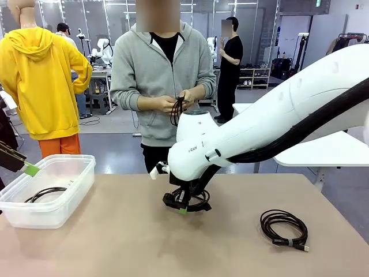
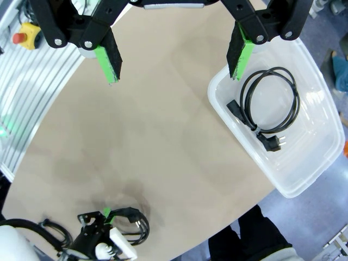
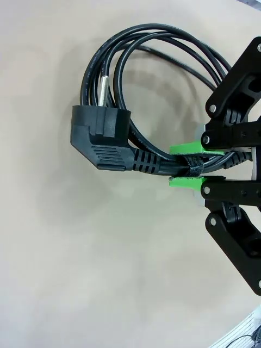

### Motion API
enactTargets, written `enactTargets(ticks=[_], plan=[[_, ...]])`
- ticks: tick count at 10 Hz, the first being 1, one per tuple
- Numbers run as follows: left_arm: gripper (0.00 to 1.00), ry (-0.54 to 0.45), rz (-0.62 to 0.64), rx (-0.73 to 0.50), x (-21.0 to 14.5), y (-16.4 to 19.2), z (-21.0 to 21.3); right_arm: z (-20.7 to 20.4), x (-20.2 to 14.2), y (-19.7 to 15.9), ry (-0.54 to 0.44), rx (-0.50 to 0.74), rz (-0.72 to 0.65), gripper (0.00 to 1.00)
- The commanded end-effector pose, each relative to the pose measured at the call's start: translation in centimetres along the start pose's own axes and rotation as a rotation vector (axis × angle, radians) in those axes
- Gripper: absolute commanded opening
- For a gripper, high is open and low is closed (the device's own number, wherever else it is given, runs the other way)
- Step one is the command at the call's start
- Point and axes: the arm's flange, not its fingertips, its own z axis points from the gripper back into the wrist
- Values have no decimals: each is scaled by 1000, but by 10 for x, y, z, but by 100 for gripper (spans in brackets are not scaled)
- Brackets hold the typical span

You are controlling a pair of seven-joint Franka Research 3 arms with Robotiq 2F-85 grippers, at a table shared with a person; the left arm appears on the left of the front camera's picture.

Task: Organize and store the cables.
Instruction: Place the Power Cable into the Organizing box.

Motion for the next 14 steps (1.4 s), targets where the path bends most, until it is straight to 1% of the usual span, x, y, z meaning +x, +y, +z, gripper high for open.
enactTargets(ticks=[1,2,3,6,7,9,10,11,12,14], plan=[[98,6,13,17,2,-3,1,2,7,-5,3,-20,-41,0],[98,6,13,17,2,-3,1,5,5,-3,-2,-12,-33,0],[98,6,13,17,2,-3,1,9,2,-1,-7,-3,-12,32],[98,6,13,17,2,-3,1,19,-11,2,4,36,22,92],[98,6,13,17,2,-3,1,27,-17,1,-10,35,20,100],[98,0,0,0,0,0,0,47,-36,-6,-62,34,2,100],[98,7,-79,-39,8,-8,-6,59,-49,-10,-82,48,2,100],[98,37,-143,-57,22,-18,-18,73,-67,-15,-107,51,18,100],[98,58,-194,-54,38,-26,-28,90,-91,-23,-156,41,19,100],[98,88,-268,-45,78,-45,-52,128,-156,-44,-275,36,-29,100]])
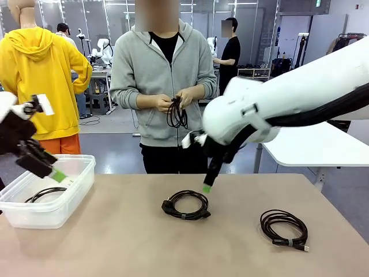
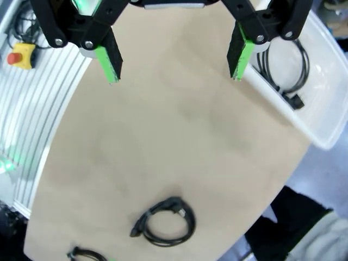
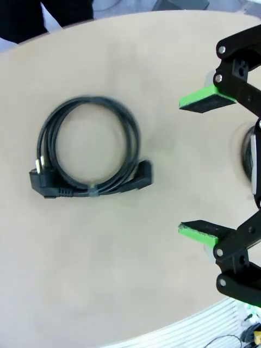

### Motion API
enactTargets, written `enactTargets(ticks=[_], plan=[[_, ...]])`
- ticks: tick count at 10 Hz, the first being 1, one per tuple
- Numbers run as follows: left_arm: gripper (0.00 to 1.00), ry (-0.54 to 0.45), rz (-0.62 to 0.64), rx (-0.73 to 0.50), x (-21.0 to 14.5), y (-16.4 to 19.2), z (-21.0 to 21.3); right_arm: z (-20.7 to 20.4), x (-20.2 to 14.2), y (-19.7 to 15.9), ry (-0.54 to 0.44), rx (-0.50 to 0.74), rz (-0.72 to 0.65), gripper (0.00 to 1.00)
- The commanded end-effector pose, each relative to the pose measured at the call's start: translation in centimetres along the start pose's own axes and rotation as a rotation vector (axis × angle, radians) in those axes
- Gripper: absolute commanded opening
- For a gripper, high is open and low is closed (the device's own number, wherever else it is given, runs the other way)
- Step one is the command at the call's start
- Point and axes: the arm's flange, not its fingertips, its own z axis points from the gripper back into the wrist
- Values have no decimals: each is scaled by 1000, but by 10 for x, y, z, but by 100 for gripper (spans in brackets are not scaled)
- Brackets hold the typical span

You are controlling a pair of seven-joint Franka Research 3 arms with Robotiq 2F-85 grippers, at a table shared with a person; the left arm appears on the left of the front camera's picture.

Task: Organize and store the cables.
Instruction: Place the Power Cable into the Organizing box.

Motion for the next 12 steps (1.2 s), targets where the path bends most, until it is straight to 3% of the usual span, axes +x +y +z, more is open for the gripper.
enactTargets(ticks=[1,4,7,10,12], plan=[[98,37,-73,25,46,11,-23,42,-72,-6,-122,0,-18,100],[98,160,-188,-17,128,-7,-85,97,-162,-21,-249,-74,-66,100],[98,256,-302,-52,183,-26,-138,139,-252,-28,-362,-88,-136,100],[98,363,-440,-71,215,-43,-195,154,-305,-23,-422,-110,-223,100],[98,398,-516,-118,227,-58,-233,162,-339,-18,-456,-93,-200,100]])
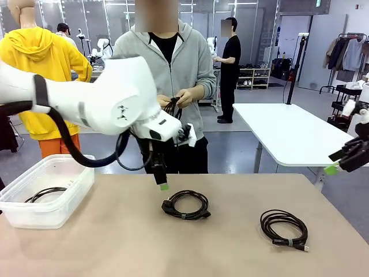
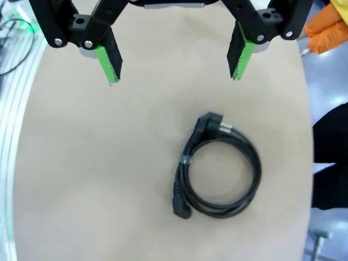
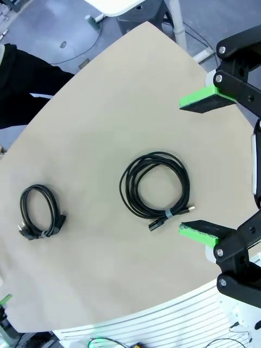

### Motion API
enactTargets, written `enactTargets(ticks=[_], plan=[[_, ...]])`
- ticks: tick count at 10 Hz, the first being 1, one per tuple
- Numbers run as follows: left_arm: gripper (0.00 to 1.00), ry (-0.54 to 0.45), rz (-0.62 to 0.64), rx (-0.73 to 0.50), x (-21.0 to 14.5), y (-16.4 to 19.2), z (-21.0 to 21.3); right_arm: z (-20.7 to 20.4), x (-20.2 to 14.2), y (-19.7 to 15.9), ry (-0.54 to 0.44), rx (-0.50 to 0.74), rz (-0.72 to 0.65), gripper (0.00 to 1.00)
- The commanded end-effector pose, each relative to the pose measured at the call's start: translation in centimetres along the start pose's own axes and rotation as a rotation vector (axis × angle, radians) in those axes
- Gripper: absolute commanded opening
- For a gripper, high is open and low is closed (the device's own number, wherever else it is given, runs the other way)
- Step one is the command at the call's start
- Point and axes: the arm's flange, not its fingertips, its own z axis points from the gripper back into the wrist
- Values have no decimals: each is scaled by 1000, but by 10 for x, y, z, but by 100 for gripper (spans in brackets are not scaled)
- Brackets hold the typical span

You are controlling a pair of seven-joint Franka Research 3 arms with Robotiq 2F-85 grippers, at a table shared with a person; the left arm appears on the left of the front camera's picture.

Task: Organize and store the cables.
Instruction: Place the Power Cable into the Organizing box.

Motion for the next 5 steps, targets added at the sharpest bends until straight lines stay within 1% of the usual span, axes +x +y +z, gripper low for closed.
enactTargets(ticks=[1,2,3,4,5], plan=[[98,28,-43,-20,21,10,-15,10,-22,0,-71,27,15,100],[98,14,-35,-22,25,11,-26,13,-30,-3,-86,23,9,100],[98,26,-26,-36,23,11,-31,12,-32,-5,-99,24,2,100],[98,10,2,-27,18,14,-29,4,-27,-9,-61,35,33,100],[98,8,-42,-39,25,4,-35,17,-28,-4,-56,13,-13,100]])
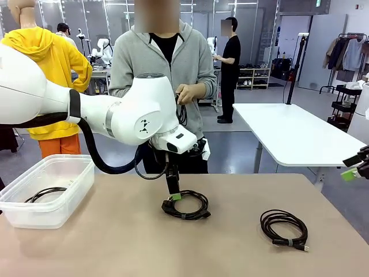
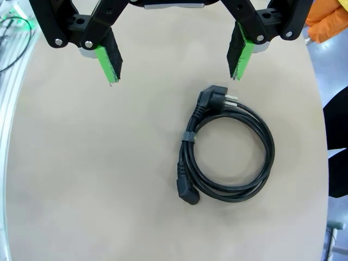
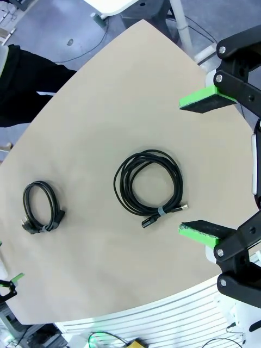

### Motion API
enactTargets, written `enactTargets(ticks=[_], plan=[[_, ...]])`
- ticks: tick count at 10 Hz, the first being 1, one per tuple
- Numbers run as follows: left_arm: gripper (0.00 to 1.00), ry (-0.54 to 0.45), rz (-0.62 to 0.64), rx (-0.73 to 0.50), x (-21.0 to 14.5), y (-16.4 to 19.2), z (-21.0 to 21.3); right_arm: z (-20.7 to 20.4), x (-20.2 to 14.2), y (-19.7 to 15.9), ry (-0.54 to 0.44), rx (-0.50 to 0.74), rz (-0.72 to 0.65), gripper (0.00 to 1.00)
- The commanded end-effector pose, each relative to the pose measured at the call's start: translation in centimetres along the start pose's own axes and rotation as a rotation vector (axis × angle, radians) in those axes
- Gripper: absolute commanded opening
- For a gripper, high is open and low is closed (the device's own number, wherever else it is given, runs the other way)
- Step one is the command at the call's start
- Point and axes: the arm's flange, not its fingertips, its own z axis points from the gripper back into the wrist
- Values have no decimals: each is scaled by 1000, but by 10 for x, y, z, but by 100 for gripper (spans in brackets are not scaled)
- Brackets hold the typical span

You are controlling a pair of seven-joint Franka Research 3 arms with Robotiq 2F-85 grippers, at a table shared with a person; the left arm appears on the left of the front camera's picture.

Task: Organize and store the cables.
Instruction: Place the Power Cable into the Organizing box.

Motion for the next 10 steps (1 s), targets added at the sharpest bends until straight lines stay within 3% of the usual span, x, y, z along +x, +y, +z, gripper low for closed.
enactTargets(ticks=[1,5,10], plan=[[98,3,-14,2,3,-6,2,3,2,1,-3,-8,-7,100],[98,-5,-12,-3,6,-5,0,3,2,1,-3,-8,-7,100],[98,113,-72,-79,24,6,-55,3,2,1,-3,-8,-7,100]])
